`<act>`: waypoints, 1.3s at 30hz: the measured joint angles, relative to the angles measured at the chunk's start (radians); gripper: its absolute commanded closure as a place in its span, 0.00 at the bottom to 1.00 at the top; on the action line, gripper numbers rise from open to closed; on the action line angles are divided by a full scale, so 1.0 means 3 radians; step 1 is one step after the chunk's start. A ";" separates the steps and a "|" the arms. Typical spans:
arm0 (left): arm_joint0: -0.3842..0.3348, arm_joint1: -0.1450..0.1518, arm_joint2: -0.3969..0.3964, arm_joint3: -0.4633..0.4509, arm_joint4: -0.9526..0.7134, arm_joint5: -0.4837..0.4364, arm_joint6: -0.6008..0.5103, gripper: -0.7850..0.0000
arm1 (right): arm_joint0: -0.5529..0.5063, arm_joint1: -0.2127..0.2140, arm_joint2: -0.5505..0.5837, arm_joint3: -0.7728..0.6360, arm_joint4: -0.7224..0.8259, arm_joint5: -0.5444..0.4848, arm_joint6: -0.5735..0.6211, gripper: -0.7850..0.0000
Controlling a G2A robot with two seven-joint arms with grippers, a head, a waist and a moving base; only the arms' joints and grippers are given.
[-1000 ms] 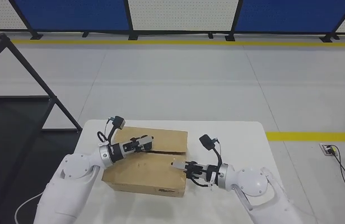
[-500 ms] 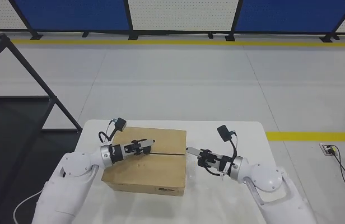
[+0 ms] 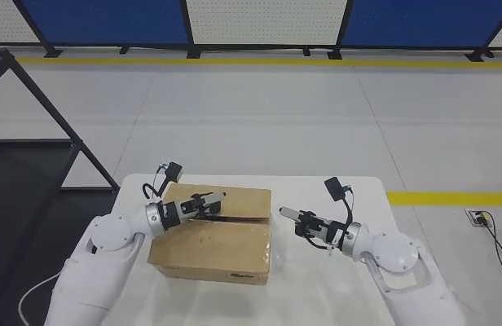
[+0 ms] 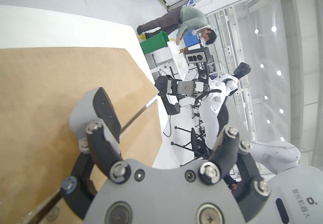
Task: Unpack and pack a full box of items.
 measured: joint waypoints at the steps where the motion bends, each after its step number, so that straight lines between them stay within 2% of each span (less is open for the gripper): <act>1: 0.0000 0.0000 0.0000 0.0001 0.0000 0.0000 -0.0001 0.00 | 0.0000 0.0000 0.0000 0.0000 0.0000 0.0000 0.0000 0.00; 12: 0.0005 0.0000 0.0001 -0.0004 0.0003 0.0001 0.0003 0.00 | 0.0000 0.0000 0.0000 0.0000 0.0000 0.0000 0.0000 0.00; 20: 0.0093 0.0007 0.0054 -0.0180 0.0216 0.0231 0.0192 0.00 | 0.0000 0.0000 0.0000 0.0000 0.0000 0.0000 0.0000 0.00; 39: 0.0058 -0.0001 0.0095 -0.0161 0.0262 0.0342 0.0300 0.00 | 0.0000 0.0000 0.0000 0.0000 0.0000 0.0000 0.0000 0.00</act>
